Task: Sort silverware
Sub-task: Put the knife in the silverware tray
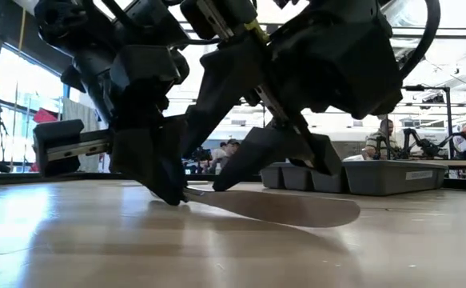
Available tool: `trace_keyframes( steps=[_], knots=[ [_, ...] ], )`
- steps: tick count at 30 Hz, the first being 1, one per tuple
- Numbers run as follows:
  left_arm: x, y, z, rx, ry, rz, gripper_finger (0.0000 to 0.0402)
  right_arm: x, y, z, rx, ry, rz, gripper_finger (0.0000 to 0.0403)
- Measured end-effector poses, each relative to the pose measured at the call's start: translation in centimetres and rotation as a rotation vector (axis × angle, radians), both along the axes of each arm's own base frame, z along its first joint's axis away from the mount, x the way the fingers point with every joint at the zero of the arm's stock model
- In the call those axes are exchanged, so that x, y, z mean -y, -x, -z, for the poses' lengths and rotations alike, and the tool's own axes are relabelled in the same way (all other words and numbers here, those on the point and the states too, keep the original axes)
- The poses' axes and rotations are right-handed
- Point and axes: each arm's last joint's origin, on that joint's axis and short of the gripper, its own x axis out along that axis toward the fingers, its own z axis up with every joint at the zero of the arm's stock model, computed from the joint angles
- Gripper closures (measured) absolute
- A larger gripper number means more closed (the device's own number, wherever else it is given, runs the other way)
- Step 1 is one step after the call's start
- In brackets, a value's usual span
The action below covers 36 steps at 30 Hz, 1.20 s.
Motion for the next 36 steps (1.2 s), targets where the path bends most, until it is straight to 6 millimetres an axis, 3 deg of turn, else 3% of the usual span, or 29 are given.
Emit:
trace_keyframes(
  steps=[10, 15, 26, 31, 36],
  knots=[
    [0.0, -0.3, -0.3, -0.04, 0.067, -0.054, 0.0401, 0.7, 0.3, 0.3, -0.032, 0.091, 0.033, 0.0231],
    [-0.4, -0.3, -0.2, -0.088, 0.155, -0.133, 0.0401, 0.9, 0.3, 0.6, -0.056, 0.076, 0.013, 0.0231],
    [-0.5, -0.2, -0.1, -0.104, 0.169, -0.149, 0.0401, 0.8, 0.0, 1.5, -0.056, 0.083, 0.004, 0.0236],
    [-0.5, -0.3, -0.2, -0.111, 0.185, -0.171, 0.0401, 0.7, -0.1, 1.9, -0.052, 0.098, -0.019, 0.0279],
    [-0.5, -0.3, -0.2, -0.096, 0.172, -0.186, 0.0391, 0.2, 0.2, 2.1, -0.064, 0.091, 0.059, 0.037]
  ],
)
